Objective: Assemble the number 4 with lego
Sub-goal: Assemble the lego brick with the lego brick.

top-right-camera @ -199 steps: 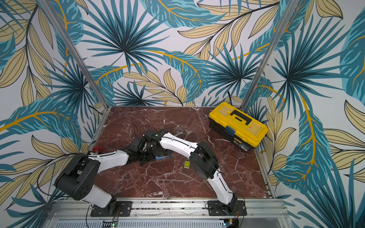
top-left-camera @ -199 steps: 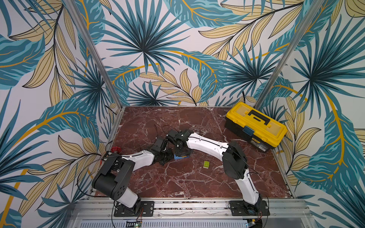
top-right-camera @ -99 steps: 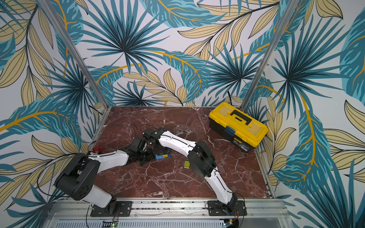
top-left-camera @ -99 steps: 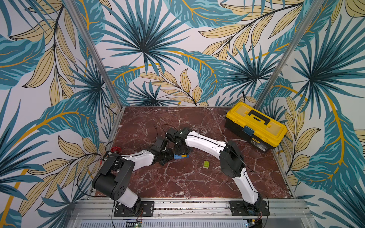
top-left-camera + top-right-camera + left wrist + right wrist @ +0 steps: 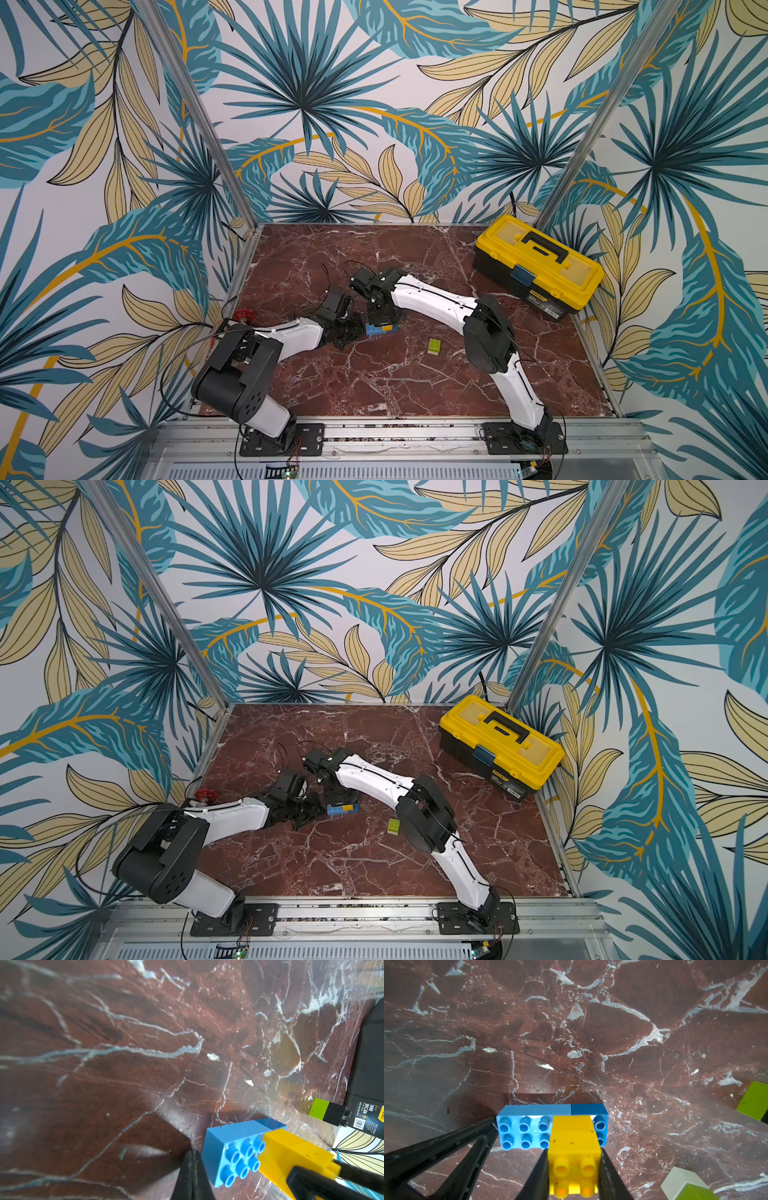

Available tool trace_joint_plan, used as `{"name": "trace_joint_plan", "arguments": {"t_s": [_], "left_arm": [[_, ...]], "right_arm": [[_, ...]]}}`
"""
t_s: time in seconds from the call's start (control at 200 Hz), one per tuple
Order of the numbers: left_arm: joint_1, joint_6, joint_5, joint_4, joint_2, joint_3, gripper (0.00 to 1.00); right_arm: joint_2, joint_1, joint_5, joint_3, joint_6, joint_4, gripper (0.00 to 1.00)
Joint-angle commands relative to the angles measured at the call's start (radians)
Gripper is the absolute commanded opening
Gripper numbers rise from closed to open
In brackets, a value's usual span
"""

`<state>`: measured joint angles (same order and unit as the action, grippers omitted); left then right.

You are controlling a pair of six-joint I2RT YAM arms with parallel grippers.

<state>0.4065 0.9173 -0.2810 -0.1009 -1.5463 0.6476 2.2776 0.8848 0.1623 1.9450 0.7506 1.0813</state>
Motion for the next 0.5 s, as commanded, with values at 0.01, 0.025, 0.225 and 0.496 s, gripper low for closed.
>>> {"name": "trace_joint_plan", "arguments": {"t_s": [0.01,0.025,0.225,0.496], "left_arm": [[-0.009,0.003,-0.001,0.007,0.012,-0.010,0.00],[-0.008,0.002,-0.001,0.007,0.012,-0.010,0.00],[-0.010,-0.003,-0.004,0.004,0.000,0.001,0.00],[-0.010,-0.006,-0.006,0.012,-0.011,0.000,0.00]], "right_arm": [[0.314,-0.004,-0.200,-0.195,-0.007,-0.014,0.03],[0.317,-0.003,-0.200,-0.191,-0.008,-0.010,0.03],[0.198,-0.005,-0.072,-0.154,-0.011,0.044,0.06],[-0.010,-0.005,-0.008,0.052,-0.013,0.149,0.43]]}}
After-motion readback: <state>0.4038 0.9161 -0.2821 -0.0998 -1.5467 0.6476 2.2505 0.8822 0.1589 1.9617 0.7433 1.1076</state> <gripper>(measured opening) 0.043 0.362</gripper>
